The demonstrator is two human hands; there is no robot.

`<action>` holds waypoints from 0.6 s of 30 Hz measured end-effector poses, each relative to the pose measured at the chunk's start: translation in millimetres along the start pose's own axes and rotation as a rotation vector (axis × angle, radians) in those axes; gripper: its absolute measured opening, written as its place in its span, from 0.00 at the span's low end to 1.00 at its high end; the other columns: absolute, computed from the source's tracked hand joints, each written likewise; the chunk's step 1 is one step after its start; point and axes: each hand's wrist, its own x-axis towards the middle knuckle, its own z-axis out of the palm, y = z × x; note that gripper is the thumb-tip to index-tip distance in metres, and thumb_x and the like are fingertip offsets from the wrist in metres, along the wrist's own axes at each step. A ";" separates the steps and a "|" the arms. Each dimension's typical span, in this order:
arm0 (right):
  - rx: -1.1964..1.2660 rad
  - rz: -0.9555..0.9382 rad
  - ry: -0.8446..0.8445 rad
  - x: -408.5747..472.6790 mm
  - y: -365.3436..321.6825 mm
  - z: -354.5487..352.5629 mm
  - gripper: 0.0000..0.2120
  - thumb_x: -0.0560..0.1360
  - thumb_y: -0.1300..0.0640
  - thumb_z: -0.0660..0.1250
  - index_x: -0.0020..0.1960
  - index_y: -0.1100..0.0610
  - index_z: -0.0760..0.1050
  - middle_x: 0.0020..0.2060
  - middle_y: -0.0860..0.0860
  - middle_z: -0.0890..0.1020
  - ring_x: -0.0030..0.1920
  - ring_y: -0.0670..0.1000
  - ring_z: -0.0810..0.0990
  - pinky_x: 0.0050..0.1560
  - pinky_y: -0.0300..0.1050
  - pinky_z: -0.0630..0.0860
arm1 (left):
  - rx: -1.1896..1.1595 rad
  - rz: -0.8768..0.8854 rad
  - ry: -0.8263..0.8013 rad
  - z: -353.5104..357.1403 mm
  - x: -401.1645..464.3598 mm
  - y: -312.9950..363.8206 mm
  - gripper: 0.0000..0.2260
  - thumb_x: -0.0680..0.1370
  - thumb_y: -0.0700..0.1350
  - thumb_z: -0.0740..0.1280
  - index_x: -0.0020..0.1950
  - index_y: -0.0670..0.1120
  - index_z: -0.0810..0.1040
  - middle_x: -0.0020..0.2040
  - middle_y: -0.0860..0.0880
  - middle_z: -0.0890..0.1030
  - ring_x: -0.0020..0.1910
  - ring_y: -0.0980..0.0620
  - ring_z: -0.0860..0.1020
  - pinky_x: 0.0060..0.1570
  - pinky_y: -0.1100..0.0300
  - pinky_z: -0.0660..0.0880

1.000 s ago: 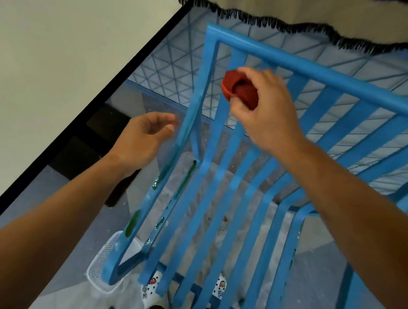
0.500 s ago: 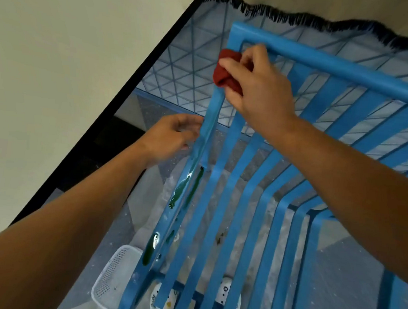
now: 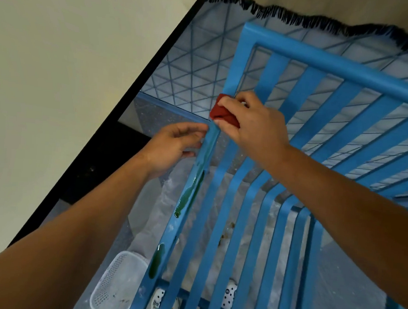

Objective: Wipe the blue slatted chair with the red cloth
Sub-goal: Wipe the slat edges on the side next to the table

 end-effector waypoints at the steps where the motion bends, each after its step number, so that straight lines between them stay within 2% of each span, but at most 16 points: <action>1: -0.017 0.000 -0.003 7.8 0.8 -8.1 0.20 0.79 0.38 0.64 0.64 0.48 0.77 0.54 0.53 0.80 0.43 0.59 0.83 0.37 0.50 0.79 | -0.002 0.001 -0.001 0.3 -0.3 1.5 0.10 0.84 0.43 0.64 0.61 0.50 0.81 0.58 0.53 0.85 0.57 0.49 0.84 0.53 0.60 0.79; 3: -0.025 0.018 0.032 26.0 2.6 -27.5 0.21 0.79 0.38 0.64 0.67 0.48 0.73 0.55 0.53 0.80 0.50 0.58 0.83 0.43 0.51 0.78 | -0.011 -0.002 -0.007 0.1 -0.9 2.7 0.10 0.85 0.46 0.62 0.61 0.50 0.81 0.57 0.53 0.85 0.55 0.51 0.84 0.53 0.60 0.78; 5: -0.001 0.063 0.091 44.4 4.3 -49.5 0.25 0.78 0.39 0.66 0.70 0.50 0.71 0.60 0.53 0.80 0.58 0.57 0.80 0.50 0.51 0.77 | -0.006 -0.001 -0.018 -1.5 -0.7 1.8 0.13 0.86 0.51 0.58 0.62 0.50 0.80 0.58 0.52 0.85 0.56 0.52 0.84 0.54 0.58 0.78; 7: 0.006 0.096 0.119 55.6 6.4 -61.0 0.26 0.78 0.40 0.67 0.71 0.51 0.72 0.62 0.53 0.79 0.61 0.56 0.79 0.55 0.52 0.76 | -0.024 -0.007 -0.023 -2.6 0.0 -0.5 0.18 0.85 0.56 0.54 0.62 0.51 0.80 0.59 0.52 0.85 0.57 0.52 0.84 0.55 0.58 0.79; 10: 0.032 0.064 0.149 47.8 5.5 -46.8 0.23 0.78 0.43 0.68 0.69 0.51 0.76 0.58 0.56 0.79 0.55 0.59 0.81 0.50 0.53 0.79 | -0.018 -0.030 -0.020 -2.2 2.8 -9.5 0.17 0.86 0.54 0.54 0.62 0.52 0.80 0.58 0.52 0.85 0.55 0.52 0.84 0.53 0.58 0.80; 14: 0.031 0.081 0.058 5.6 -7.7 3.0 0.21 0.78 0.45 0.69 0.68 0.52 0.78 0.50 0.56 0.79 0.40 0.60 0.82 0.37 0.49 0.77 | 0.022 -0.038 -0.033 -1.0 1.4 -24.3 0.13 0.85 0.48 0.60 0.67 0.50 0.79 0.56 0.52 0.86 0.53 0.53 0.85 0.48 0.63 0.81; 16: 0.065 0.103 0.046 -13.3 -18.2 21.7 0.20 0.78 0.45 0.69 0.66 0.53 0.79 0.47 0.56 0.78 0.35 0.58 0.81 0.33 0.47 0.77 | 0.023 -0.029 -0.033 -2.6 -1.4 -28.4 0.15 0.83 0.53 0.62 0.65 0.51 0.80 0.55 0.53 0.86 0.54 0.55 0.85 0.47 0.65 0.80; 18: 0.093 0.120 0.041 -27.9 -27.3 33.8 0.19 0.78 0.46 0.68 0.65 0.53 0.80 0.45 0.55 0.78 0.33 0.58 0.80 0.30 0.46 0.76 | -0.030 -0.054 -0.015 -2.9 -4.9 -31.3 0.22 0.77 0.62 0.60 0.63 0.50 0.81 0.56 0.53 0.86 0.54 0.55 0.85 0.50 0.62 0.82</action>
